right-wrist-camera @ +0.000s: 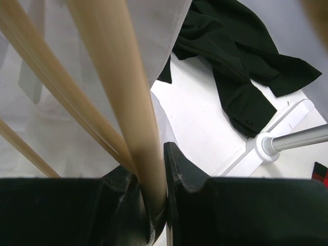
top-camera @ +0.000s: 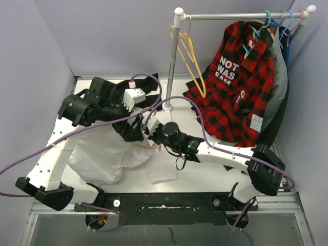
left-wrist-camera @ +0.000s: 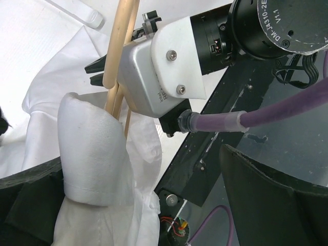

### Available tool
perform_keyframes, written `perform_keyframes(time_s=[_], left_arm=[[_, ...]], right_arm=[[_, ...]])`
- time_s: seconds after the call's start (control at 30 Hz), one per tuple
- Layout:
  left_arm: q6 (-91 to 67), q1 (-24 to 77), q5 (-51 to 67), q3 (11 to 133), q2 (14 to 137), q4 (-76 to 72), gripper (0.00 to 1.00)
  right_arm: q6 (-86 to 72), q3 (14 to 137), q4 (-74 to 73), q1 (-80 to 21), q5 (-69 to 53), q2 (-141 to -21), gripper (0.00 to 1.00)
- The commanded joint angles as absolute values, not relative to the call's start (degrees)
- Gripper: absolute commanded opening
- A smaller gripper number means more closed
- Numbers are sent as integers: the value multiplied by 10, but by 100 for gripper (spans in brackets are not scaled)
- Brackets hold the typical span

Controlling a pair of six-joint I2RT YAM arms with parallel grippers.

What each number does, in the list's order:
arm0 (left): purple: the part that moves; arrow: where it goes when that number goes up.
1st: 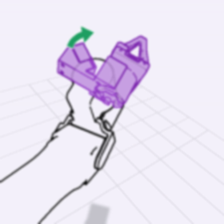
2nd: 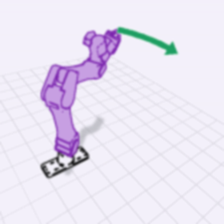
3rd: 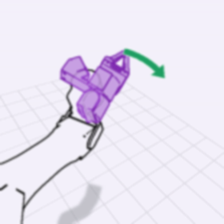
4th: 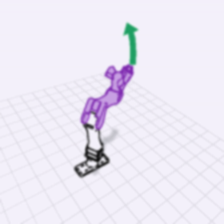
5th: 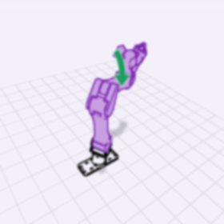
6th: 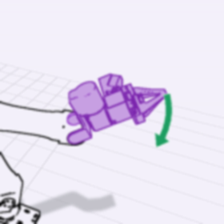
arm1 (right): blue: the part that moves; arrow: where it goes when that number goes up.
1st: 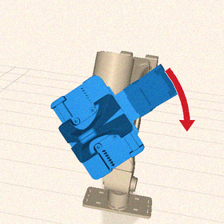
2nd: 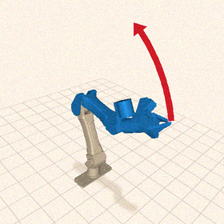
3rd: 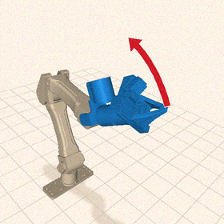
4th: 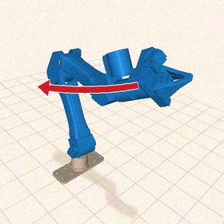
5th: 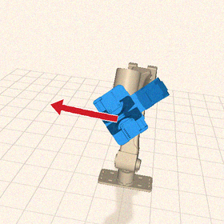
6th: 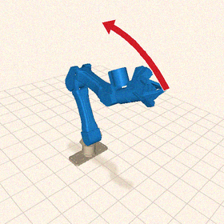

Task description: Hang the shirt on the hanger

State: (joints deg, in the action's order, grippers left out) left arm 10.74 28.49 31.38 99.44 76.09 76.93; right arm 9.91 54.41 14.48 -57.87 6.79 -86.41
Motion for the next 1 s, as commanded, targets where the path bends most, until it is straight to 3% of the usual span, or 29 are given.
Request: perform_keyframes(time_s=[0.0,0.5,0.97], left_arm=[[112,310,398,1020,750,764,98],[214,310,364,969,750,745,98],[247,320,355,1144,827,784,98]], right_arm=[[135,540,157,-578,102,-886,0],[166,472,175,-577,105,-885,0],[177,456,165,-575,102,-895,0]])
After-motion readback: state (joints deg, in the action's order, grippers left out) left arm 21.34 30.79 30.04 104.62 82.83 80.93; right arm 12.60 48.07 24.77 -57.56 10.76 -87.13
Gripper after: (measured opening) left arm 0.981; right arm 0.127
